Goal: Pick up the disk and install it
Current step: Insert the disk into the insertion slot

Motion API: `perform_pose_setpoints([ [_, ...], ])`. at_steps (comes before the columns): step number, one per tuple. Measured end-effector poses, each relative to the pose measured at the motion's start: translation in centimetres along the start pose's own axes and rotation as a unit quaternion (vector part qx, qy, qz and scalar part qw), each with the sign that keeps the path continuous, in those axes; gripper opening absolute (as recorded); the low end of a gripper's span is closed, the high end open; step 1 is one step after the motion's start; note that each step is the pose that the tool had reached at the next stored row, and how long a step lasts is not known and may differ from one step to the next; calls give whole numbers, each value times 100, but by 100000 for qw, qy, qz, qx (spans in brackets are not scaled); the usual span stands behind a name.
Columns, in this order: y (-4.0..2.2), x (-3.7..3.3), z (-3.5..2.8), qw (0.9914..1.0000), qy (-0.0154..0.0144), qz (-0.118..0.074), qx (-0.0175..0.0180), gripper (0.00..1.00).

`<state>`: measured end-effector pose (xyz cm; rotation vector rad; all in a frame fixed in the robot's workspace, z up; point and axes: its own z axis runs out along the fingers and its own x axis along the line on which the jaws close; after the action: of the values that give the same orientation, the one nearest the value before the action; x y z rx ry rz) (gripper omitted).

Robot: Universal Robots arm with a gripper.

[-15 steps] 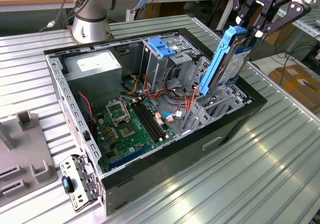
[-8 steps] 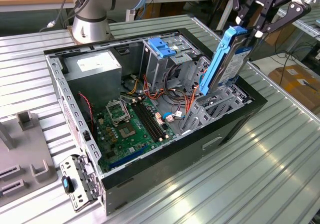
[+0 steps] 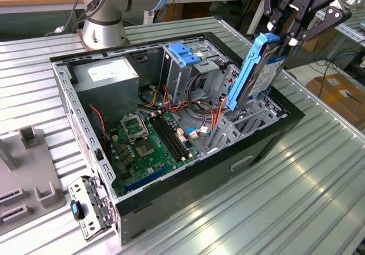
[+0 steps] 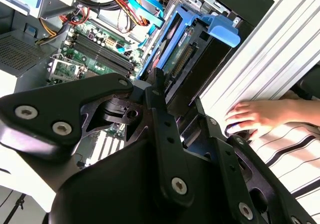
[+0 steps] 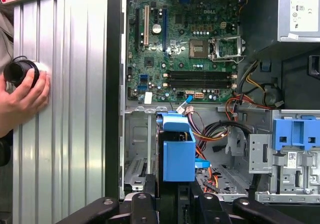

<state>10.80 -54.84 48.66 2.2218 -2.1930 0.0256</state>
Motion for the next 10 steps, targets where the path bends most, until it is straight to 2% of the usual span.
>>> perform_pose_setpoints([
  [10,0,-1,26,100000,-8,3,0,35],
])
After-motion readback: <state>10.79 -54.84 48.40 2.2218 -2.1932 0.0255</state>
